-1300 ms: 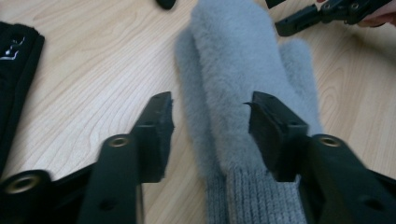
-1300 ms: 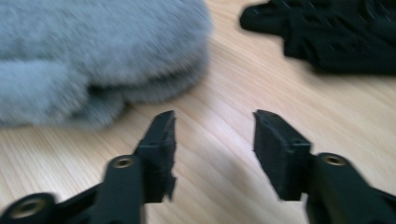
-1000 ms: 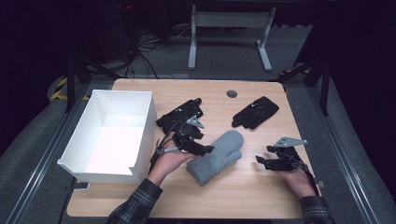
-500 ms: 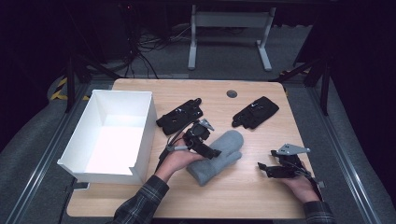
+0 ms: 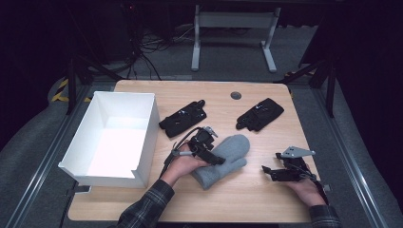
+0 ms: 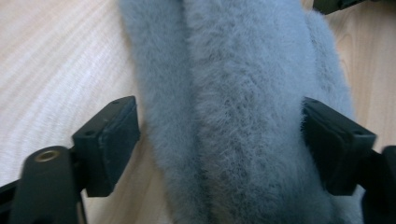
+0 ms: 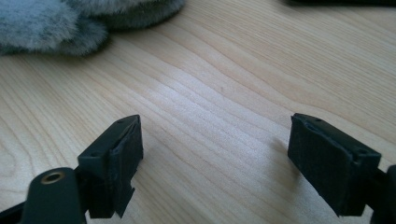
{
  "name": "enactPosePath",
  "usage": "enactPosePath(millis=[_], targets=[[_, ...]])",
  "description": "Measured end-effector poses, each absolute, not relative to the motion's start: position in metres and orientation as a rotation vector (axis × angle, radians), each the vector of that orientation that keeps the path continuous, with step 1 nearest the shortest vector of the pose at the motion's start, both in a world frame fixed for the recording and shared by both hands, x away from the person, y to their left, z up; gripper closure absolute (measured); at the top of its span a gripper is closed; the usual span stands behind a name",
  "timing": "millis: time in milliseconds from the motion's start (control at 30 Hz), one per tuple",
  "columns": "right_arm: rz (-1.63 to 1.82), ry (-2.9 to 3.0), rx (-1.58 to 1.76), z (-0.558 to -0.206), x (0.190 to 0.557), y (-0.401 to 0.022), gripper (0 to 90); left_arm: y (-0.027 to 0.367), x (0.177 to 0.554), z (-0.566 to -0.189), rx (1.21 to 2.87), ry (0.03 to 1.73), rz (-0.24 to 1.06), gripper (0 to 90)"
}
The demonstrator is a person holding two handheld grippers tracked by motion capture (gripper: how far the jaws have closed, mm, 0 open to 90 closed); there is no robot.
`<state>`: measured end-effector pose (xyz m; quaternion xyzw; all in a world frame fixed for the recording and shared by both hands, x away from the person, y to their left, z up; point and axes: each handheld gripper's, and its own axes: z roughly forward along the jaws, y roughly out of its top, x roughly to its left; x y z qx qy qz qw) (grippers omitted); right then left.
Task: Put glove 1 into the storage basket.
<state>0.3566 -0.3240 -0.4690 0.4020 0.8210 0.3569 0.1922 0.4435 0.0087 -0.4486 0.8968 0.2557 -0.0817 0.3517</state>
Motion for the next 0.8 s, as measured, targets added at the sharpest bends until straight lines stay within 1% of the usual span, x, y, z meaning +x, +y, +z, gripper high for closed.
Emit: enactPosePath(millis=[67,100,167,300,400,533,567,600,667,800], targets=[[1.002,2.305,1.13,-0.469,0.357,-0.324,18.5,0.009,0.444,-0.45,2.309,0.644,-0.249,26.2],[1.002,2.304,1.13,-0.469,0.357,-0.324,18.5,0.009,0.443,-0.45,2.307,0.636,-0.267,30.8],[1.002,2.305,1.13,-0.469,0.357,-0.324,18.5,0.008,0.444,-0.452,2.31,0.623,-0.292,36.6],[1.002,2.304,1.13,-0.469,0.357,-0.324,18.5,0.009,0.446,-0.454,2.302,0.626,-0.358,45.1],[1.002,2.304,1.129,-0.469,0.357,-0.324,18.5,0.009,0.447,-0.455,2.303,0.631,-0.389,51.8],[1.001,2.305,1.13,-0.469,0.356,-0.324,18.5,0.008,0.446,-0.453,2.318,0.621,-0.403,63.2],[1.002,2.305,1.13,-0.469,0.357,-0.324,18.5,0.007,0.444,-0.451,2.332,0.61,-0.39,63.2],[1.002,2.304,1.13,-0.469,0.357,-0.324,18.5,0.006,0.442,-0.449,2.343,0.601,-0.378,66.9],[1.002,2.305,1.13,-0.469,0.357,-0.324,18.5,0.005,0.439,-0.447,2.35,0.602,-0.373,70.4],[1.002,2.305,1.129,-0.469,0.357,-0.324,18.5,0.005,0.436,-0.442,2.353,0.591,-0.357,73.3]])
